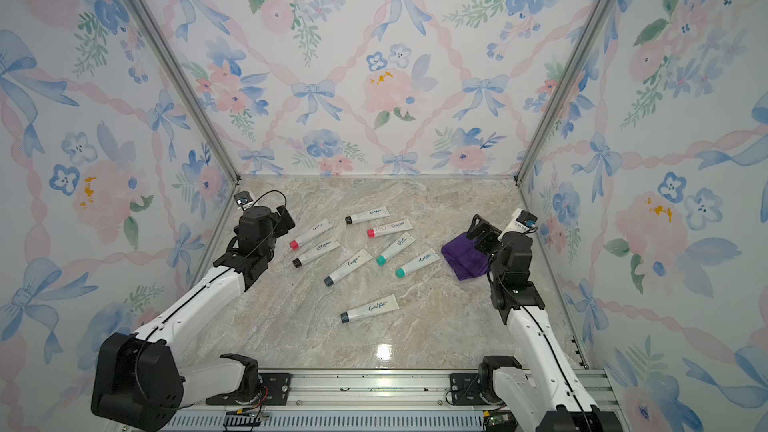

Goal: Wipe the surface of the toothpaste tube
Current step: Move the toothpaste to the center of the board.

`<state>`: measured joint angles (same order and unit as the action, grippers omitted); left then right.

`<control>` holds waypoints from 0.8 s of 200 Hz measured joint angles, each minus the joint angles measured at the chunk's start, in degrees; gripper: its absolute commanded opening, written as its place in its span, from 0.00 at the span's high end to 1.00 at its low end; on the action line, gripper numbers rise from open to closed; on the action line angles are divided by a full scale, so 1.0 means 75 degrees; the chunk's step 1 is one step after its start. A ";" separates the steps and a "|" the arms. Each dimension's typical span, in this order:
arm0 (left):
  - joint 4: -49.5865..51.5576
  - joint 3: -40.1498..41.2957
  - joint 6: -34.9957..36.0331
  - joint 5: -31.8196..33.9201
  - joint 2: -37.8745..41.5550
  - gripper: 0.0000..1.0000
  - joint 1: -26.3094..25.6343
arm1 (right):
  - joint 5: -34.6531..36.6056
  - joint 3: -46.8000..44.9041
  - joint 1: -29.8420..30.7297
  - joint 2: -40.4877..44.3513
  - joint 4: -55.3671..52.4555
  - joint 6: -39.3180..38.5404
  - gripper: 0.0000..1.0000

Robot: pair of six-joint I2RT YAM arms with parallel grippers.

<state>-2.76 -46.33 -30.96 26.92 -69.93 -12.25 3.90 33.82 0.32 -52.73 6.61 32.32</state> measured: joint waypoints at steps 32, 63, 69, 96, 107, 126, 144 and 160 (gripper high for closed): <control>0.0478 -0.0082 -0.0597 -0.0670 0.0204 0.02 0.0332 | -0.0251 0.0271 0.0181 -0.0393 -0.0944 0.0224 0.01; 0.0787 -0.0321 -0.0551 -0.1384 0.0198 0.06 0.0079 | -0.0265 0.1142 0.0877 -0.1096 -0.1967 -0.0020 0.01; 0.0822 -0.0321 -0.0522 -0.1454 0.0198 0.07 -0.0105 | -0.0265 0.1306 0.1035 -0.1209 -0.2168 -0.0093 0.01; 0.1040 -0.0268 -0.0341 -0.1577 0.0198 0.08 -0.1419 | -0.0274 0.1725 0.1521 -0.1533 -0.2841 -0.0335 0.01; 0.1128 -0.0184 -0.0291 -0.1571 0.0198 0.08 -0.1996 | -0.0291 0.1740 0.1635 -0.1577 -0.3060 -0.0402 0.01; 0.1294 0.0026 -0.0219 -0.1440 0.0122 0.08 -0.2841 | -0.0294 0.1740 0.1816 -0.1638 -0.3389 -0.0516 0.01; 0.1413 0.0192 -0.0184 -0.1335 -0.0128 0.08 -0.3503 | -0.0303 0.1766 0.1953 -0.1760 -0.3631 -0.0606 0.01; 0.1530 0.0219 -0.0114 -0.1215 -0.0446 0.08 -0.4057 | -0.0309 0.1804 0.2014 -0.1926 -0.3777 -0.0653 0.01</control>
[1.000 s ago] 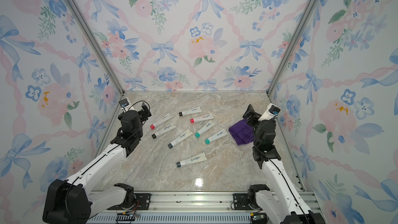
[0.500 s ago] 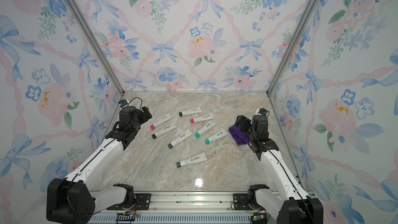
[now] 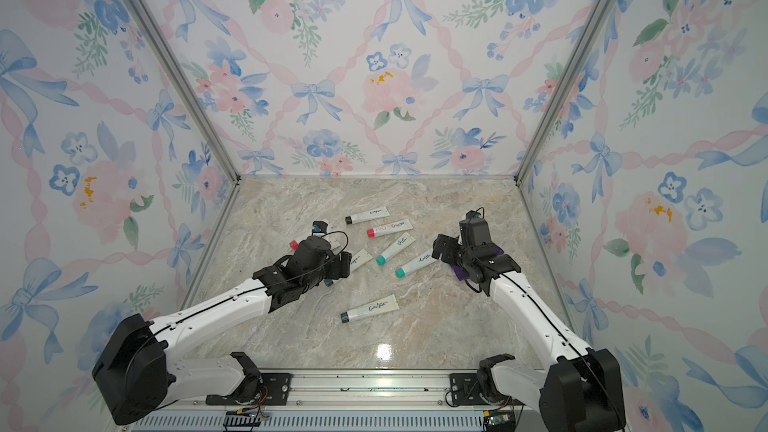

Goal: Wipe the surface of the toothpaste tube
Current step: Move the toothpaste to the center of the board.

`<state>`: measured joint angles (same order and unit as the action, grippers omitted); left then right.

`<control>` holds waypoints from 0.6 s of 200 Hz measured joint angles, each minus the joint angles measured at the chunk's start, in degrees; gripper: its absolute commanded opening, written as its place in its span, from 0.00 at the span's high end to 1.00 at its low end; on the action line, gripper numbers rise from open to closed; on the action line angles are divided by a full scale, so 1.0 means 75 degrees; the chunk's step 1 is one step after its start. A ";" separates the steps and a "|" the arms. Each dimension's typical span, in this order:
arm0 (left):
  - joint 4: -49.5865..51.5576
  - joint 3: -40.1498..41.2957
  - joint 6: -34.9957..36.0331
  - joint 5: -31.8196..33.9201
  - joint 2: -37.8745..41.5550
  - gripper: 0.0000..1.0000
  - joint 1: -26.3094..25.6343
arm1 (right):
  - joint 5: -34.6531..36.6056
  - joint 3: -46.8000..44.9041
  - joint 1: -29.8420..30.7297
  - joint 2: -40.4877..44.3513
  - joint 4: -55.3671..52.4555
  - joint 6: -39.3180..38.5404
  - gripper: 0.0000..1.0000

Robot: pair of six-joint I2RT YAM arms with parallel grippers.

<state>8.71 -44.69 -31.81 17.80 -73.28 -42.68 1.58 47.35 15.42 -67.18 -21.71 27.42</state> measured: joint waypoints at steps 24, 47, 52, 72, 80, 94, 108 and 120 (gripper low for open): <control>0.0058 -0.0210 0.0265 0.0052 -0.0729 0.08 -0.0679 | -0.0044 0.0009 0.0009 -0.0119 -0.0207 0.0000 0.01; 0.0023 -0.0880 0.0656 -0.0067 -0.1746 0.08 -0.1070 | -0.0044 0.0009 -0.0006 -0.0117 -0.0321 0.0006 0.00; 0.0003 -0.1075 0.0764 -0.0125 -0.1990 0.08 -0.1113 | -0.0044 0.0009 -0.0026 -0.0111 -0.0353 0.0023 0.00; -0.0140 -0.1725 0.1131 -0.0382 -0.2742 0.08 -0.1139 | -0.0096 0.0009 -0.0192 -0.0015 -0.0490 0.0073 0.02; -0.0213 -0.1985 0.1294 -0.0513 -0.3034 0.08 -0.1139 | -0.0108 0.0009 -0.0280 0.0064 -0.0548 0.0090 0.03; -0.0344 -0.2393 0.1594 -0.0778 -0.3503 0.09 -0.1139 | -0.0128 0.0006 -0.0414 0.0184 -0.0606 0.0108 0.04; -0.0420 -0.2745 0.1862 -0.1058 -0.3923 0.09 -0.1139 | -0.0134 -0.0009 -0.0501 0.0274 -0.0627 0.0114 0.05; -0.0469 -0.2981 0.2069 -0.1323 -0.4234 0.10 -0.1142 | -0.0157 -0.0047 -0.0557 0.0315 -0.0627 0.0114 0.05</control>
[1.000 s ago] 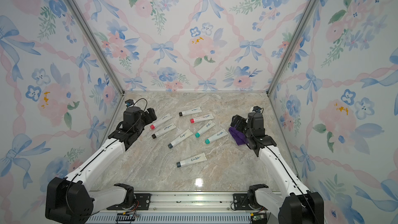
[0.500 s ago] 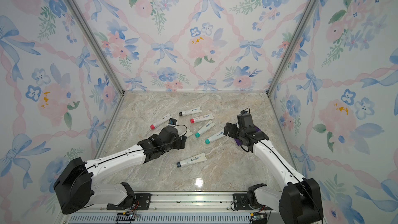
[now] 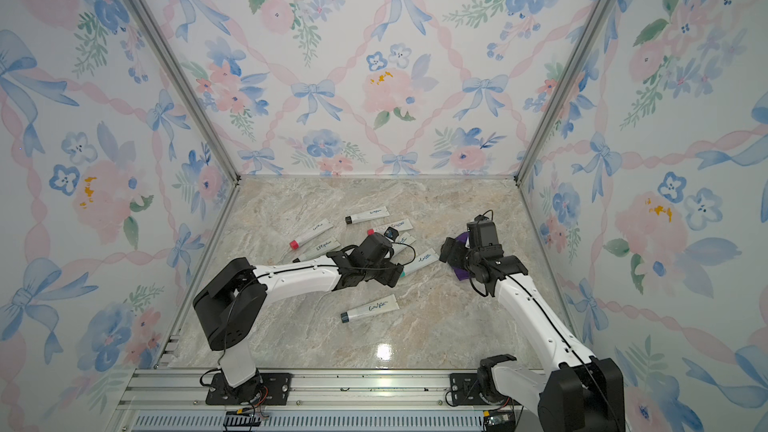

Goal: Wipe the surface of the toothpaste tube
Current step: Move the toothpaste to the center of the board.

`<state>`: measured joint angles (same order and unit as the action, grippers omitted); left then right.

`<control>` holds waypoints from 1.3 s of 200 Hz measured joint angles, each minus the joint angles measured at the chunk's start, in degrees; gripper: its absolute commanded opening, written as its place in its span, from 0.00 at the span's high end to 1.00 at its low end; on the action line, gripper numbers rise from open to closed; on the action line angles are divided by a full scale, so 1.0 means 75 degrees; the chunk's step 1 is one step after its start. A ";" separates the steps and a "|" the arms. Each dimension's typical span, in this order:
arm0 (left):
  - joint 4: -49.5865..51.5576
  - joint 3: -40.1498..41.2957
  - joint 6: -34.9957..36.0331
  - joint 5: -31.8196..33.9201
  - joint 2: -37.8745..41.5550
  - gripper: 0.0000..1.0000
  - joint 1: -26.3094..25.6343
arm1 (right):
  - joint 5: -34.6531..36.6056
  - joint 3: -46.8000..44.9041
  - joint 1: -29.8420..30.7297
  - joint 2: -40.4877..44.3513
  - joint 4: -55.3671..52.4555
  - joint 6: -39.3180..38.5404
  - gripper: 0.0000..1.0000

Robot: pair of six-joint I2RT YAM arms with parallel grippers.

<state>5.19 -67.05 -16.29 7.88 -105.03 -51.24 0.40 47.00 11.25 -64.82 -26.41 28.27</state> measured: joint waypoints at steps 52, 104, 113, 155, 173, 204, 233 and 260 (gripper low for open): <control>-0.0044 -0.0481 0.0685 -0.0839 -0.0822 0.15 0.0000 | -0.0114 -0.0251 -0.0195 0.0061 -0.0067 0.0000 0.06; -0.0061 -0.0982 0.0988 -0.1180 -0.1443 0.23 0.0000 | -0.0152 -0.0274 -0.0210 0.0099 -0.0087 0.0000 0.08; -0.0061 -0.1037 0.1037 -0.1218 -0.1521 0.26 0.0000 | -0.0172 -0.0274 -0.0210 0.0099 -0.0090 -0.0003 0.08; -0.0058 -0.1096 0.1186 -0.1370 -0.1705 0.41 0.0000 | -0.0239 -0.0274 -0.0224 0.0099 -0.0146 -0.0006 0.09; -0.0061 -0.1096 0.1291 -0.1393 -0.1708 0.49 0.0000 | -0.0286 -0.0274 -0.0239 0.0099 -0.0149 -0.0006 0.10; -0.0061 -0.1090 0.1358 -0.1405 -0.1708 0.63 0.0000 | -0.0306 -0.0274 -0.0245 0.0099 -0.0146 -0.0003 0.11; -0.0067 -0.1072 0.1434 -0.1408 -0.1708 0.79 0.0003 | -0.0347 -0.0274 -0.0245 0.0099 -0.0154 -0.0003 0.11; -0.0210 -0.0965 0.1431 -0.1466 -0.1684 0.87 0.0003 | -0.0350 -0.0274 -0.0245 0.0099 -0.0198 -0.0006 0.11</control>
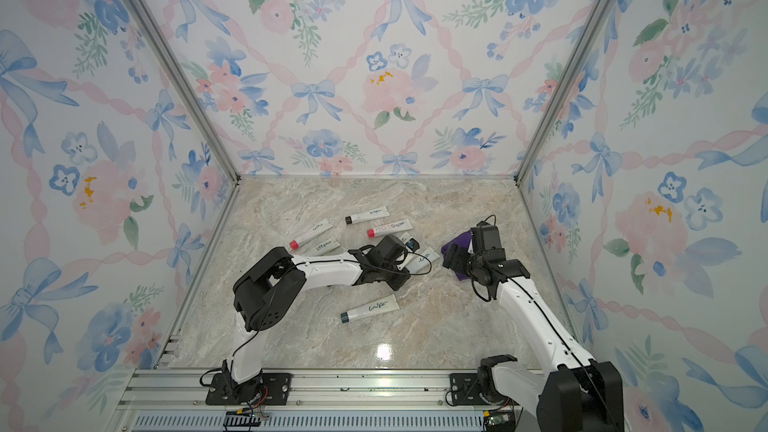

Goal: Wipe the surface of the toothpaste tube
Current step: Move the toothpaste to the center of the board.

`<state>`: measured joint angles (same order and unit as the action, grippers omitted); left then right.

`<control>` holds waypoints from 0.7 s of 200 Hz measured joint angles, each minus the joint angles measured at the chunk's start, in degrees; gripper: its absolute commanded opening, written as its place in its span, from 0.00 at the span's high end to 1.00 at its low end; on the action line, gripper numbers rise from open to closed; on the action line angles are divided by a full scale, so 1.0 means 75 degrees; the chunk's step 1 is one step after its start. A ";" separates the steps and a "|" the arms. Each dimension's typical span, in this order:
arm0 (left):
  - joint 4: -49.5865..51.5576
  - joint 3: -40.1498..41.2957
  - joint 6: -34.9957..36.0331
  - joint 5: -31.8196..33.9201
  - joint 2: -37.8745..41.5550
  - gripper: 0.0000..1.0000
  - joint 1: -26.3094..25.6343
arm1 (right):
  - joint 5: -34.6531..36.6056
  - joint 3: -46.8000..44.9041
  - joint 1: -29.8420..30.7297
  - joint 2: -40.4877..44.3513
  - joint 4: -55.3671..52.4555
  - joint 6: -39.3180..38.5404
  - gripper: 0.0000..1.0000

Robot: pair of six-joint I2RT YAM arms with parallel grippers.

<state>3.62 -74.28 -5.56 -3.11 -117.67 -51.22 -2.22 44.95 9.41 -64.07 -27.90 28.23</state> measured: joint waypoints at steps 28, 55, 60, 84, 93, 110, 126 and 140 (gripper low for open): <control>-0.0286 0.0504 0.0006 -0.0175 0.0286 0.87 0.0000 | 0.0000 0.0000 0.0000 0.0000 -0.0061 0.0000 0.11; -0.0472 0.1195 0.0003 -0.0443 0.0746 0.86 -0.0003 | -0.0006 0.0000 0.0000 0.0000 -0.0108 0.0003 0.11; -0.0487 0.1323 0.0003 -0.0493 0.0836 0.86 -0.0003 | -0.0009 0.0000 0.0003 0.0000 -0.0114 0.0003 0.11; -0.0629 0.1711 0.0003 -0.0659 0.1075 0.86 -0.0032 | -0.0023 0.0000 0.0055 -0.0017 -0.0119 0.0006 0.11; -0.0720 0.1818 0.0003 -0.0694 0.1125 0.85 -0.0047 | -0.0020 0.0000 0.0099 -0.0055 -0.0122 0.0006 0.10; -0.0886 0.2011 0.0000 -0.0726 0.1224 0.84 -0.0067 | -0.0026 0.0003 0.0181 -0.0184 -0.0125 0.0006 0.10; -0.1000 0.2171 0.0000 -0.0740 0.1314 0.84 -0.0073 | -0.0026 0.0079 0.0256 -0.0376 -0.0160 0.0006 0.10; -0.1084 0.2291 -0.0003 -0.0743 0.1384 0.83 -0.0073 | -0.0026 0.0300 0.0254 -0.0656 -0.0216 0.0003 0.10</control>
<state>-4.51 -57.10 -5.58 -8.69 -107.28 -51.77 -2.42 47.20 11.31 -68.99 -29.52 28.25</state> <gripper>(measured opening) 0.287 0.903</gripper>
